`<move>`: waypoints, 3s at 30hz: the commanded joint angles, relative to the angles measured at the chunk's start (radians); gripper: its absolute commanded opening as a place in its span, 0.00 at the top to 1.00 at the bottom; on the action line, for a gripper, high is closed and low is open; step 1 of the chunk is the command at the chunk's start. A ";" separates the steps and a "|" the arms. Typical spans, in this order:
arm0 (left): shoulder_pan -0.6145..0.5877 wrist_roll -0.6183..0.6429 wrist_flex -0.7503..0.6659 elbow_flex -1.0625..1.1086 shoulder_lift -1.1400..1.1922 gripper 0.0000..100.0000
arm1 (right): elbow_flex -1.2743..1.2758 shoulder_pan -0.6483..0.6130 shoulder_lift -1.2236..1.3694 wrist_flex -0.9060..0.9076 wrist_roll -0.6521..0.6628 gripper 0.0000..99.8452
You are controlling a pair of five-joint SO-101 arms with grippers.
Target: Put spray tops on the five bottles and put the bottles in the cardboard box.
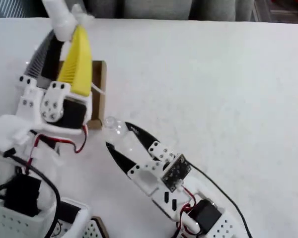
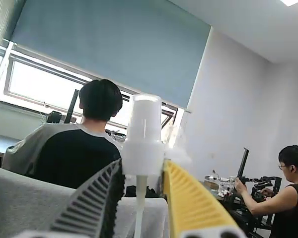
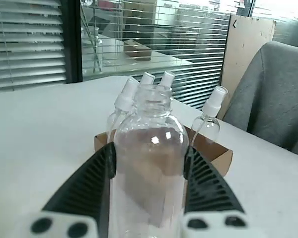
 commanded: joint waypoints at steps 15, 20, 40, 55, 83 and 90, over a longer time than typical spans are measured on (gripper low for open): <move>0.019 -0.008 -0.170 0.259 -0.007 0.98 | 0.043 0.065 -0.008 -0.027 -0.100 0.98; 0.024 -0.006 -0.126 0.245 -0.008 0.98 | 0.044 0.076 -0.007 -0.025 -0.100 0.98; 0.101 0.002 -0.005 0.377 -0.200 0.98 | 0.048 0.076 -0.007 -0.025 -0.097 0.98; 0.139 -0.005 0.150 0.422 -0.220 0.98 | 0.054 0.076 -0.007 -0.025 -0.097 0.98; 0.025 -0.006 0.153 0.331 -0.219 0.98 | 0.031 0.239 -0.007 0.041 -0.103 0.98; 0.033 -0.005 0.324 0.339 -0.153 0.98 | 0.003 0.472 -0.005 0.124 -0.104 0.98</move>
